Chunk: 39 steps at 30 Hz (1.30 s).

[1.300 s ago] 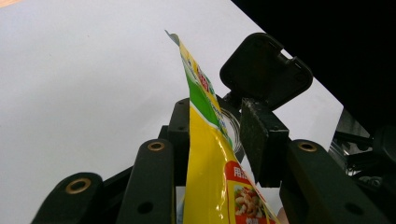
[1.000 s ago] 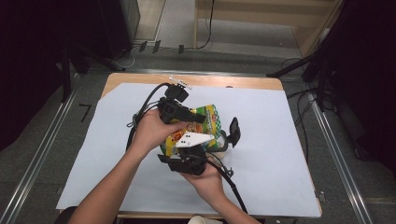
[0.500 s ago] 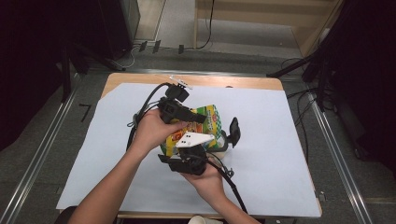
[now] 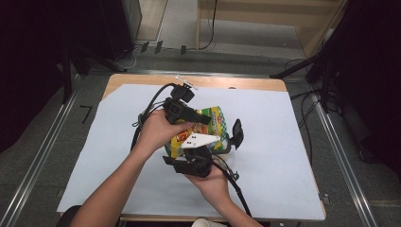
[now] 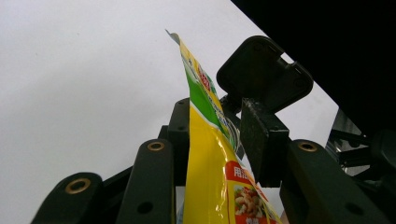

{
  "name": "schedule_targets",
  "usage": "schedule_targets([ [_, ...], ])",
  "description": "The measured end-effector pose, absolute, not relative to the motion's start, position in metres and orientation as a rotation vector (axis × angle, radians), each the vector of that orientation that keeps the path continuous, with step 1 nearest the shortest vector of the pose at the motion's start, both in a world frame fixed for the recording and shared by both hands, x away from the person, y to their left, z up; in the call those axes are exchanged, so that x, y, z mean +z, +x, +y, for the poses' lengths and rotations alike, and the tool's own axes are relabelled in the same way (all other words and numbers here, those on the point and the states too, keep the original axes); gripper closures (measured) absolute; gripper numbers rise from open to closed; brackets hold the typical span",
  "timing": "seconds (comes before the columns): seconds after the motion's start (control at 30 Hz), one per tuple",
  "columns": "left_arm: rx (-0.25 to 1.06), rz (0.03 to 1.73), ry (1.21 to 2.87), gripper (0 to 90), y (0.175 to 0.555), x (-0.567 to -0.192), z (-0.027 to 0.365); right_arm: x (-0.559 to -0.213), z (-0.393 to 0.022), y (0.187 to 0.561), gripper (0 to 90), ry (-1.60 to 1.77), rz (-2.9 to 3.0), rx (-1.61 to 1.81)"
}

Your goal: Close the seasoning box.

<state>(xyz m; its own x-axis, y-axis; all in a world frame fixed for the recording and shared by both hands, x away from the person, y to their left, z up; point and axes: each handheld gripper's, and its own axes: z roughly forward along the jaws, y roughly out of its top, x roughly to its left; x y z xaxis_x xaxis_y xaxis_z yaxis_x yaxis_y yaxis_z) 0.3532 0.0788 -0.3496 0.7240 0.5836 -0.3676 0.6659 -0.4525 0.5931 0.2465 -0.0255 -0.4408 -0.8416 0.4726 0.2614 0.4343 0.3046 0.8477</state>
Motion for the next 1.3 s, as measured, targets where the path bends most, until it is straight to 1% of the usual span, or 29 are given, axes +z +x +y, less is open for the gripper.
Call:
schedule_targets([
  [0.27, -0.115, 0.928, 2.184, 66.8, 0.3508, -0.3481, 0.0781, -0.4412, -0.0249, 0.2465, 64.6, 0.861, 2.499, 1.607],
  [1.3, -0.099, 0.918, 2.181, 66.2, 0.3467, -0.3439, 0.0778, -0.4422, -0.0252, 0.2483, 65.0, 0.849, 2.502, 1.623],
])
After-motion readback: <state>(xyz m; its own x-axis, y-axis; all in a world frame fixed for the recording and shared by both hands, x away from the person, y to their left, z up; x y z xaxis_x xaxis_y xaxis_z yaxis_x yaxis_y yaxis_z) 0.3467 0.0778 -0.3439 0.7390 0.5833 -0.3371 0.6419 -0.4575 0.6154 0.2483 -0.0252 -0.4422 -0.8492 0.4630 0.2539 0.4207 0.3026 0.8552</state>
